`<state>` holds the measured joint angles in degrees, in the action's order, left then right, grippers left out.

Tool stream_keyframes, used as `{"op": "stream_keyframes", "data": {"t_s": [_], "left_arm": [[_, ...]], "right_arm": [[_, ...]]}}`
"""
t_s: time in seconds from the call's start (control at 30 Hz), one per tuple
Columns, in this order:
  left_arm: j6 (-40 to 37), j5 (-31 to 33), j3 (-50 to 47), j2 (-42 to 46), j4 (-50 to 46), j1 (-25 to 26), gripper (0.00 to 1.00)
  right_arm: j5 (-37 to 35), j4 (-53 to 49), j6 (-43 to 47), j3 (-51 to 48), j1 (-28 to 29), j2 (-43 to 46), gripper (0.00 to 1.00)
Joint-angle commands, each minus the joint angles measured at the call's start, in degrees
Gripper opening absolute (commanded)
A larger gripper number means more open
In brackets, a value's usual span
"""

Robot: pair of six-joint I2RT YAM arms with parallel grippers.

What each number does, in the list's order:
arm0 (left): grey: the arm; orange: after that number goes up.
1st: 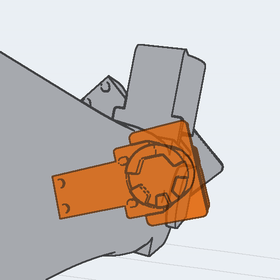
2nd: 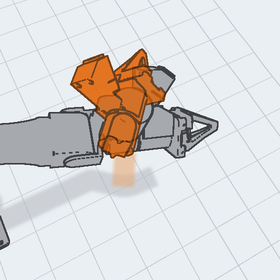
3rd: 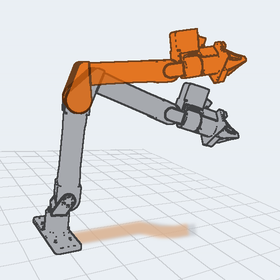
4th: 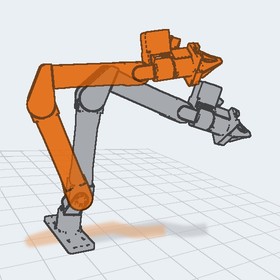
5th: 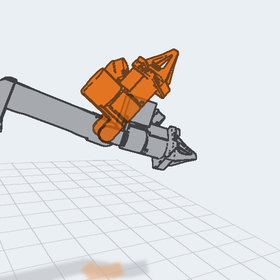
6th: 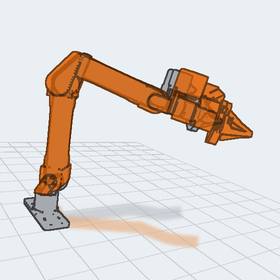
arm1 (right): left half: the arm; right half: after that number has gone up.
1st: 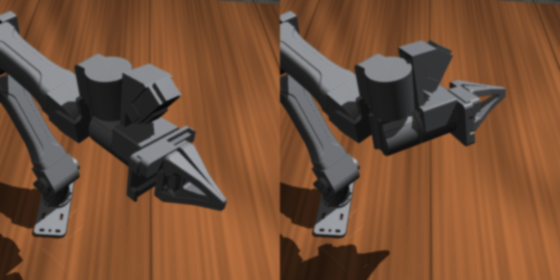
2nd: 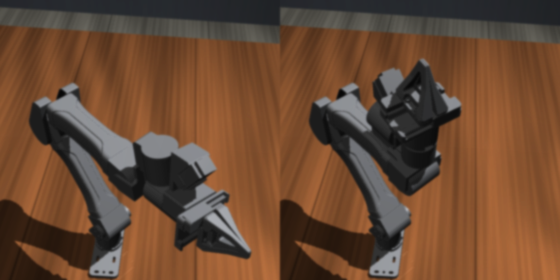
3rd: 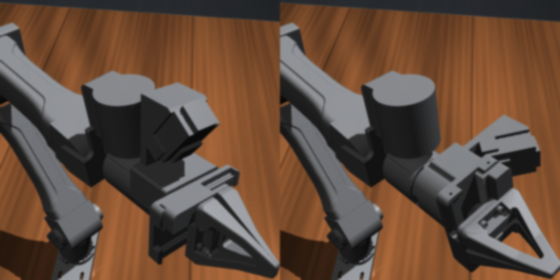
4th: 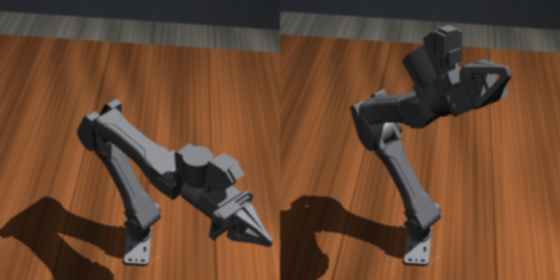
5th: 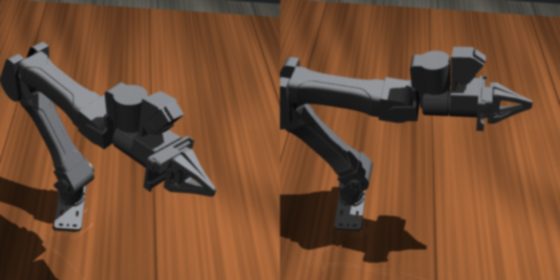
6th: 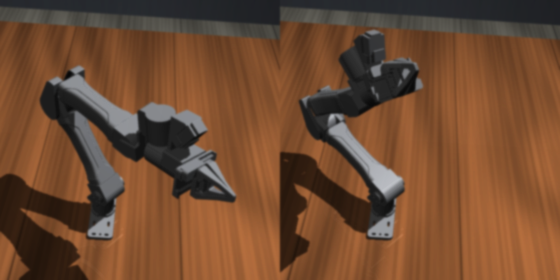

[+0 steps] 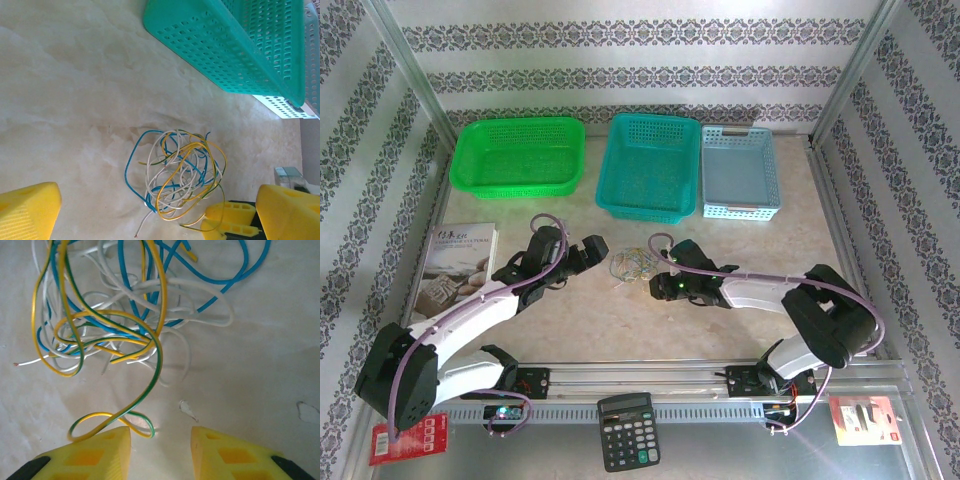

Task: Untangle the cables

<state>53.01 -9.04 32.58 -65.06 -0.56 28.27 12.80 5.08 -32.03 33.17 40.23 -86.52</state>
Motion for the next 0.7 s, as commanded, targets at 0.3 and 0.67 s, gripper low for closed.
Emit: {"op": "stream_keyframes", "data": {"t_s": [0.3, 0.67], "left_arm": [[0.8, -0.4, 1.4, -1.1, 2.2, 0.7, 1.0], [0.9, -0.6, 1.4, -1.5, 2.4, 0.7, 1.0]], "right_arm": [[1.7, 3.5, -0.5, 2.9, -0.5, -3.5, 0.29], [1.4, 1.4, -0.5, 2.5, -0.4, 1.2, 0.31]]}}
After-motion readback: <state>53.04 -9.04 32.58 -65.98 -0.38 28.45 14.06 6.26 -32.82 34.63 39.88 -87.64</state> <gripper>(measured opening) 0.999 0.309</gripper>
